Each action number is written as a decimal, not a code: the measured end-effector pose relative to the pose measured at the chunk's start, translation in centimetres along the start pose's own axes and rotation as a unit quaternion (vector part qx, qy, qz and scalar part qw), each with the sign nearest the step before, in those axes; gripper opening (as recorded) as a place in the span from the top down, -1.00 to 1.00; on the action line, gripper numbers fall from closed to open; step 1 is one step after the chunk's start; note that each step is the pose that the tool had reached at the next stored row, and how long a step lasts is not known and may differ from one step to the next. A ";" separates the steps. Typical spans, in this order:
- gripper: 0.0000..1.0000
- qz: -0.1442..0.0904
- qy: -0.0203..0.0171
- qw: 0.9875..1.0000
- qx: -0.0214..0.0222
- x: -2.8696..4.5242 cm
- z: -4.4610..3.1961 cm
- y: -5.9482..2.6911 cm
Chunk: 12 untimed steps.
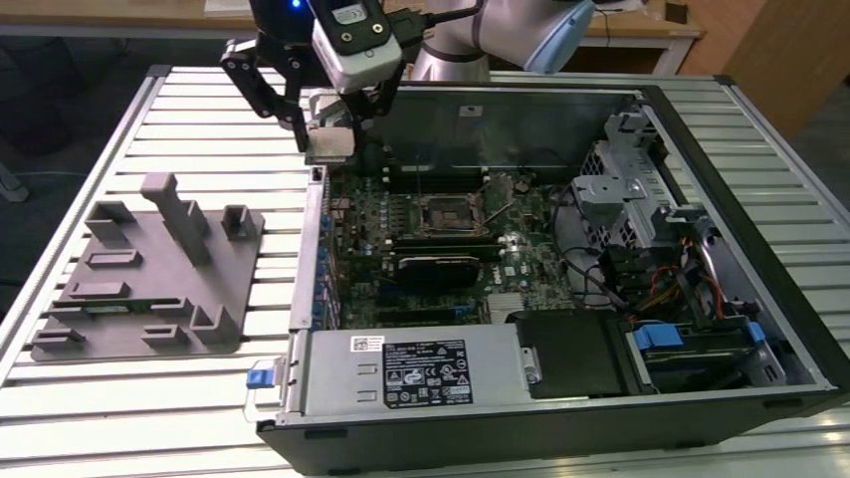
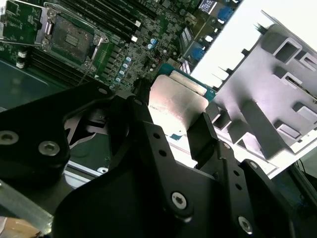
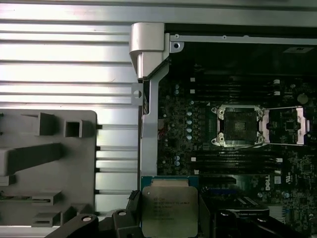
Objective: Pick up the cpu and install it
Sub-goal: 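Pick up the cpu and move it towards the insertion slot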
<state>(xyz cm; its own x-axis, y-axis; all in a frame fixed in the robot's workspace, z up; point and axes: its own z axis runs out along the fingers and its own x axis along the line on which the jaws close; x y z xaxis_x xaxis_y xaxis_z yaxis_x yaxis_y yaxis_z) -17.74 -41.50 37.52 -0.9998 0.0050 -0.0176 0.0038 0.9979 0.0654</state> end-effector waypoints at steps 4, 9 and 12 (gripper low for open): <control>-0.09 0.000 0.000 1.000 0.000 -0.81 0.19 0.08; -0.09 0.000 0.000 1.000 0.000 -1.72 0.53 0.25; -0.09 0.000 0.000 1.000 0.000 -2.10 0.75 0.42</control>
<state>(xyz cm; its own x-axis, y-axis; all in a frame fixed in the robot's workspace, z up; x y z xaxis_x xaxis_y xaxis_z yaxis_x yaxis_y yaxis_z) -15.62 -41.04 36.84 -0.9998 0.0050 -0.0166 0.0039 0.9979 0.0654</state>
